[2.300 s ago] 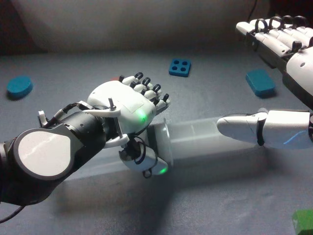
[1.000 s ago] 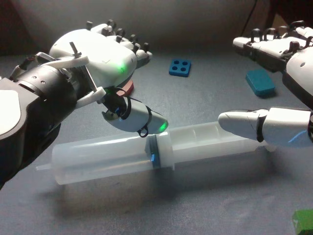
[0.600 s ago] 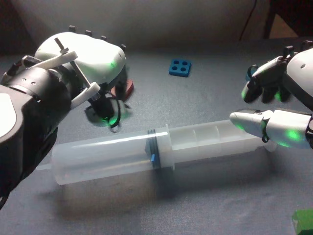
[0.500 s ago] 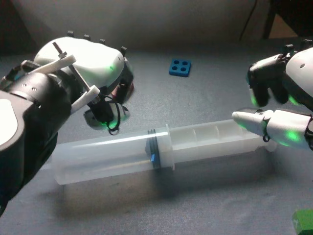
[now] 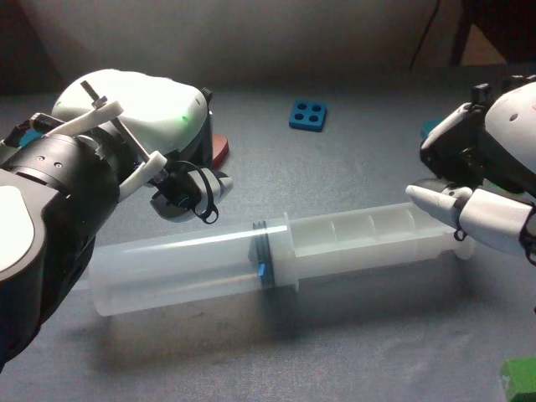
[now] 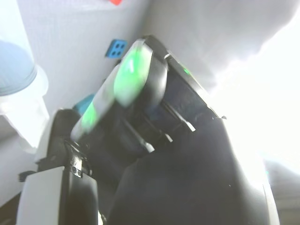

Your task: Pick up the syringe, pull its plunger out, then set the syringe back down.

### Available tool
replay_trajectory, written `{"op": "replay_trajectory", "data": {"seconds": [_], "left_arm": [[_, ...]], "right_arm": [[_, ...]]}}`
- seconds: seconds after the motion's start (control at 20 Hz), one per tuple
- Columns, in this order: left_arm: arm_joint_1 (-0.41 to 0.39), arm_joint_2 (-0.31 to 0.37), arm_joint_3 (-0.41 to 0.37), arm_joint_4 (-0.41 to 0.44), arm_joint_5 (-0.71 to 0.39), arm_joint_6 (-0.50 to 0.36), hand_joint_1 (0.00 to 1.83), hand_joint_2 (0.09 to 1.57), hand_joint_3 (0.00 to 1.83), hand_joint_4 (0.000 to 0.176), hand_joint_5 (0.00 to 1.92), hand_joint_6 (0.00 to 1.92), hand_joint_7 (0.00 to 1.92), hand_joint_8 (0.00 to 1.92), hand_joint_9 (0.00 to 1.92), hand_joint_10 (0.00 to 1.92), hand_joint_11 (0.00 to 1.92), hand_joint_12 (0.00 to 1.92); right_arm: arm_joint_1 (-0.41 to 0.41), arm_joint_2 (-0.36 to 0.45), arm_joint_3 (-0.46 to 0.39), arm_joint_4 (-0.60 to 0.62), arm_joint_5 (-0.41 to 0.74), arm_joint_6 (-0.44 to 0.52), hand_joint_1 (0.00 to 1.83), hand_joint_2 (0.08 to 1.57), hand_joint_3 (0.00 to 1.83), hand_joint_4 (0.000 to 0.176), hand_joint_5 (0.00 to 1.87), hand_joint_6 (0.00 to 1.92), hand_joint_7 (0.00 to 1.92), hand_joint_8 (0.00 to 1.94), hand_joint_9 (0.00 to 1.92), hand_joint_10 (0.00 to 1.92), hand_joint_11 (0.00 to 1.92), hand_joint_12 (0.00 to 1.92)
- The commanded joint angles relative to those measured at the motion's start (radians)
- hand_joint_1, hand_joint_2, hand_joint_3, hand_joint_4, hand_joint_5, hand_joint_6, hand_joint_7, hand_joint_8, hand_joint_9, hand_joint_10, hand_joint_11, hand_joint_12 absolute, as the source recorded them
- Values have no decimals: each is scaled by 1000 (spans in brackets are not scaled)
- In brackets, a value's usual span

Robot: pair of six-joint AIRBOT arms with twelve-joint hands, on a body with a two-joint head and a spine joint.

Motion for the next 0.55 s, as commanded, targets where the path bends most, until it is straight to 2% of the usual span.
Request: {"op": "replay_trajectory", "data": {"seconds": [0.0, 0.15, 0.3, 0.5], "left_arm": [[-8, 4, 3, 79, 37, 1, 654, 1385, 4, 176, 1367, 1921, 1485, 1921, 1556, 1921, 1612, 1921], [-4, 4, 5, 85, 35, 1, 708, 1377, 0, 176, 1342, 1921, 1494, 1921, 1565, 1921, 1611, 1921], [-6, 4, 4, 90, 30, 1, 744, 1371, 0, 176, 1354, 1921, 1491, 1921, 1555, 1921, 1601, 1921], [-11, 5, 5, 90, 29, 1, 687, 1382, 1, 176, 1387, 1921, 1491, 1921, 1556, 1921, 1613, 1921]], "right_arm": [[5, 3, -1, -51, 96, 11, 729, 1389, 5, 175, 1223, 1921, 1472, 1941, 1631, 1921, 1820, 1921], [7, 3, -1, -58, 94, 15, 745, 1390, 2, 176, 1227, 1921, 1474, 1941, 1632, 1921, 1819, 1921], [3, 7, -1, -93, 82, 33, 837, 1364, 0, 176, 1221, 1921, 1465, 1941, 1644, 1921, 1820, 1921], [-1, 19, 0, -111, 66, 80, 836, 1353, 0, 176, 1231, 1921, 1459, 1941, 1648, 1921, 1813, 1921]]}}
